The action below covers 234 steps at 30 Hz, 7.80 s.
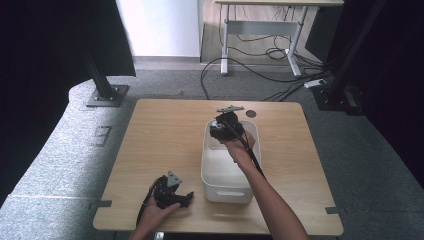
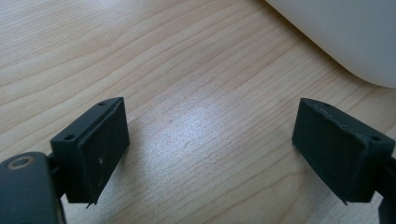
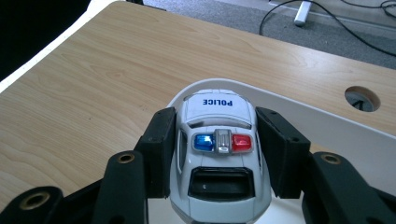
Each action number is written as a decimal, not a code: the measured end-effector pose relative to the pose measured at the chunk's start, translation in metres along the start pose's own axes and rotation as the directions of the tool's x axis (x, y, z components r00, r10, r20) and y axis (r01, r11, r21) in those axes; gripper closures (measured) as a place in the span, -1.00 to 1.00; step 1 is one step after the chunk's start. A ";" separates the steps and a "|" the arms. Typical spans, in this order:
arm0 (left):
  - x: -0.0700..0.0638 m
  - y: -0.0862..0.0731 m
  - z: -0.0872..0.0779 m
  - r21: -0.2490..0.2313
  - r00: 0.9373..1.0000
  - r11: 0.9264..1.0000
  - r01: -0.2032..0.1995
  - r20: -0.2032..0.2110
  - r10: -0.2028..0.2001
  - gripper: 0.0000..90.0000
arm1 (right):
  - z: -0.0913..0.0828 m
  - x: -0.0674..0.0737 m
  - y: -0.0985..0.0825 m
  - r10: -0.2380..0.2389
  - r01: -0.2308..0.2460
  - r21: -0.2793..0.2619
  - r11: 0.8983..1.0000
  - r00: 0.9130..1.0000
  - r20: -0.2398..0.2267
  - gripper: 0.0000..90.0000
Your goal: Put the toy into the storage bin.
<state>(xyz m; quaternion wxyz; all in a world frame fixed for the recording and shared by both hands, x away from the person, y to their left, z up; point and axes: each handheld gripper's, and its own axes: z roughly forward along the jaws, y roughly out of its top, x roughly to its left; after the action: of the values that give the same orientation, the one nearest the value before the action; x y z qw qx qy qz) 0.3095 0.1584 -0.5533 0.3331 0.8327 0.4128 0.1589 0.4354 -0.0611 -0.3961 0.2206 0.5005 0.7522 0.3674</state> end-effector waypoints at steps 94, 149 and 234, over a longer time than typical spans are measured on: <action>0.000 0.000 0.000 -0.003 1.000 1.000 -0.002 0.000 0.002 -0.75 | 0.086 -0.010 -0.027 0.037 -0.032 0.377 0.926 0.999 -0.005 0.11; -0.001 0.000 0.000 -0.005 1.000 1.000 -0.007 0.005 0.007 -0.72 | 0.108 -0.007 -0.051 0.043 -0.030 0.489 0.872 0.999 -0.016 0.03; -0.001 0.000 0.000 -0.003 1.000 1.000 -0.004 0.003 0.004 -0.72 | -0.092 -0.069 -0.060 -0.078 0.068 -0.070 0.995 0.986 -0.146 -0.20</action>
<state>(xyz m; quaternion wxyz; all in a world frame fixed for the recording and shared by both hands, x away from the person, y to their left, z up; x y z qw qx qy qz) 0.3085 0.1580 -0.5532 0.3349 0.8332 0.4103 0.1587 0.3630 -0.1686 -0.3867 0.1934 0.4363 0.7721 0.4197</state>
